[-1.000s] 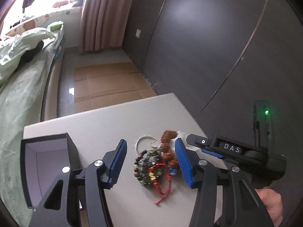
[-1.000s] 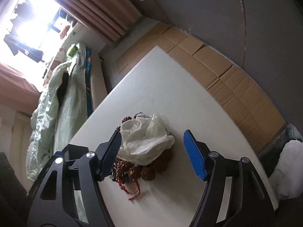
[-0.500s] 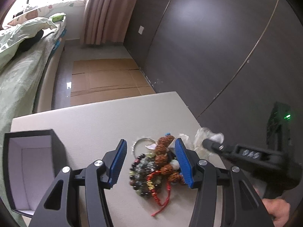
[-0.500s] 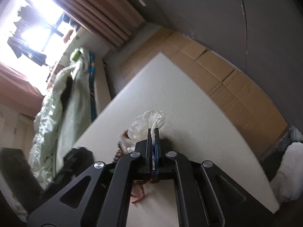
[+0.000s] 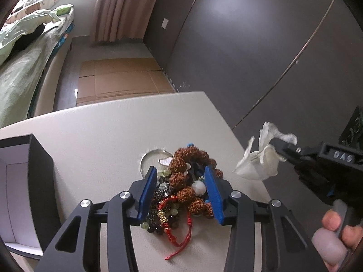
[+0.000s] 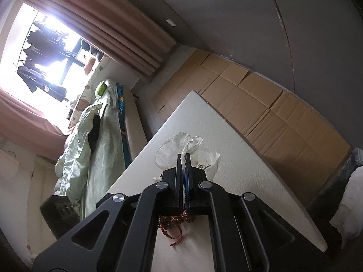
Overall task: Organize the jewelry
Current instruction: 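Close the left tool on the brown bead bracelet and lift it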
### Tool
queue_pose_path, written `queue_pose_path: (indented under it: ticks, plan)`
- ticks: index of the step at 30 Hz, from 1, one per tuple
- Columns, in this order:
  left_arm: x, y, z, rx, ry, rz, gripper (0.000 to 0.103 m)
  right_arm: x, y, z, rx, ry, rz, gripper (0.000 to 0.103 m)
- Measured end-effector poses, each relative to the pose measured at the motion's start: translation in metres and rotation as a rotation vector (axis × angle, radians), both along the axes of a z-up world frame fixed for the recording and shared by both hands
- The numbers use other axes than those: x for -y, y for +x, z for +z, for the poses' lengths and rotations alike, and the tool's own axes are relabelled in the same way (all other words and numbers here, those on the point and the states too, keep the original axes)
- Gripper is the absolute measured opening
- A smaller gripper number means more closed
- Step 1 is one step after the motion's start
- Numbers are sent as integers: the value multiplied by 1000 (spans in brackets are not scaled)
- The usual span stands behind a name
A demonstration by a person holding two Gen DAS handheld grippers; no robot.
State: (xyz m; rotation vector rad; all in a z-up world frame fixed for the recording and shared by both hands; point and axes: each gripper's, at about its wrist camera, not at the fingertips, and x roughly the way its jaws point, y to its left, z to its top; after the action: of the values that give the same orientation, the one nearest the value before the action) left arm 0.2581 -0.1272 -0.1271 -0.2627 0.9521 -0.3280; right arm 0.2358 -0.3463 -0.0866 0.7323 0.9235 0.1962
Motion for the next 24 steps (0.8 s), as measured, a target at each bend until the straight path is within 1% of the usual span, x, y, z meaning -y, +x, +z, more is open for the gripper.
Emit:
queue_pose_path:
  ticks: [1,4,5,7,8,12,16,19,21,22,24]
  plan:
    - [3,1,-3,-9,12,-7,41,0,0,0,0,1,-2,3]
    - [12,3,-15,-42,48,-17,34,2,0,0,0,6,-2,3]
    - [13,4,-19,-53,50,-17,30,2,0,0,-1,7,-1,3]
    - [12,4,-21,-47,43,-11,28,2,0,0,-1,3,0,3]
    - [12,4,-21,-45,42,-15,25,1,0,0,-3,2,0,3]
    - [13,6,-22,-39,41,-22,25,0,-1,0,-5,1,4,3]
    - [11,9,-22,-55,31,-16,26,-6,-2,0,-10,-7,11,3]
    - [15,11,-22,-54,45,-22,28,-8,-3,-1,-13,-10,11,3]
    - [15,15,-25,-65,22,-27,29,-9,-3,-2,-15,-10,9,3]
    - [16,15,-24,-60,27,-30,29,-8,-2,-2,-16,-10,9,3]
    - [18,17,-23,-51,51,-32,22,-9,-2,-3,-18,-12,6,3]
